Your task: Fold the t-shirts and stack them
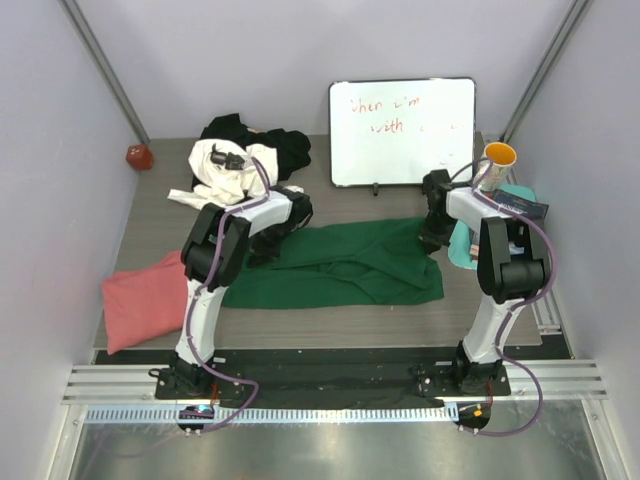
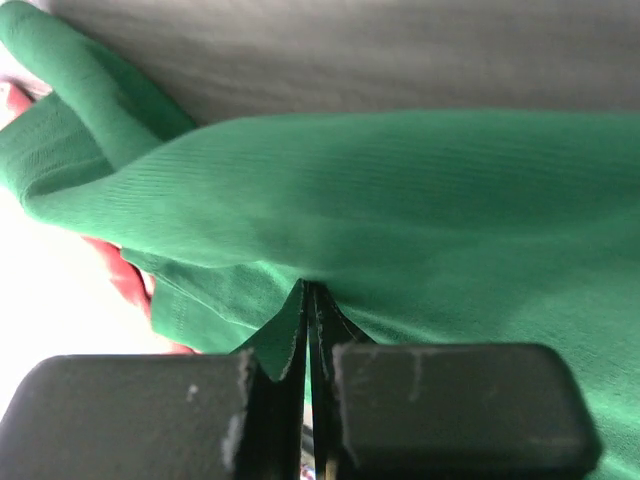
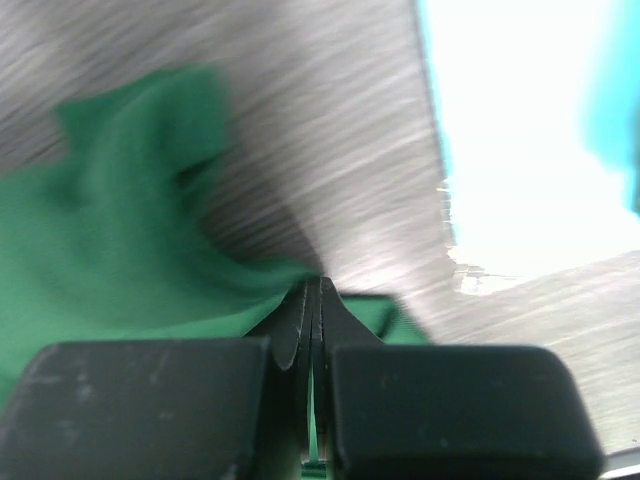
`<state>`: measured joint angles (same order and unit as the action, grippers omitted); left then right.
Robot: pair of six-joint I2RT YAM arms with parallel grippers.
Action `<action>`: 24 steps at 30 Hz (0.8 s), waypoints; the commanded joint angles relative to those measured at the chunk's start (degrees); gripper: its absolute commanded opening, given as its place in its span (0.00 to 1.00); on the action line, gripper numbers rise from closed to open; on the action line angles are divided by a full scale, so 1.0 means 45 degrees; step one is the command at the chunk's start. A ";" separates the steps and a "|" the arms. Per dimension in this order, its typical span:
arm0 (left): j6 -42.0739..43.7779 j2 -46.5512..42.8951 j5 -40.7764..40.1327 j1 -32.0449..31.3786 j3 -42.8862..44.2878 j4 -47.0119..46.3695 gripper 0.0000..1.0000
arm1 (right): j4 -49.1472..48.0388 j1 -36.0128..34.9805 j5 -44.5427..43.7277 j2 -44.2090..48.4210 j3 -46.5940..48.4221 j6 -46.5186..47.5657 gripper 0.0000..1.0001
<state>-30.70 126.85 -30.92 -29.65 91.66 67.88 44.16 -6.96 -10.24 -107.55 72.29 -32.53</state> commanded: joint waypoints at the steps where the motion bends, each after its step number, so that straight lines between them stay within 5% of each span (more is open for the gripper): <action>1: -0.0366 0.0347 0.1694 -0.0481 -0.0934 -0.1001 0.00 | 0.0069 0.0609 -0.0517 0.1027 -0.0653 -0.0309 0.01; 15: -0.0249 0.0328 0.1462 -0.1322 -0.0389 -0.1080 0.01 | -0.0086 0.1391 0.0924 0.4561 -0.1125 -0.0213 0.04; 20: -0.0229 0.0015 0.0856 -0.1302 0.0780 -0.0808 0.16 | 0.0420 0.0943 0.2119 0.4896 -0.0012 0.0353 0.07; 24: -0.0170 -0.0083 0.0602 -0.1205 0.1895 -0.0475 0.17 | 0.0304 0.0260 0.2842 0.4779 0.0089 0.0510 0.09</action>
<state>-30.02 126.61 -28.75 -35.09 94.56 69.19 45.41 -2.76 -2.02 -86.80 71.07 -32.03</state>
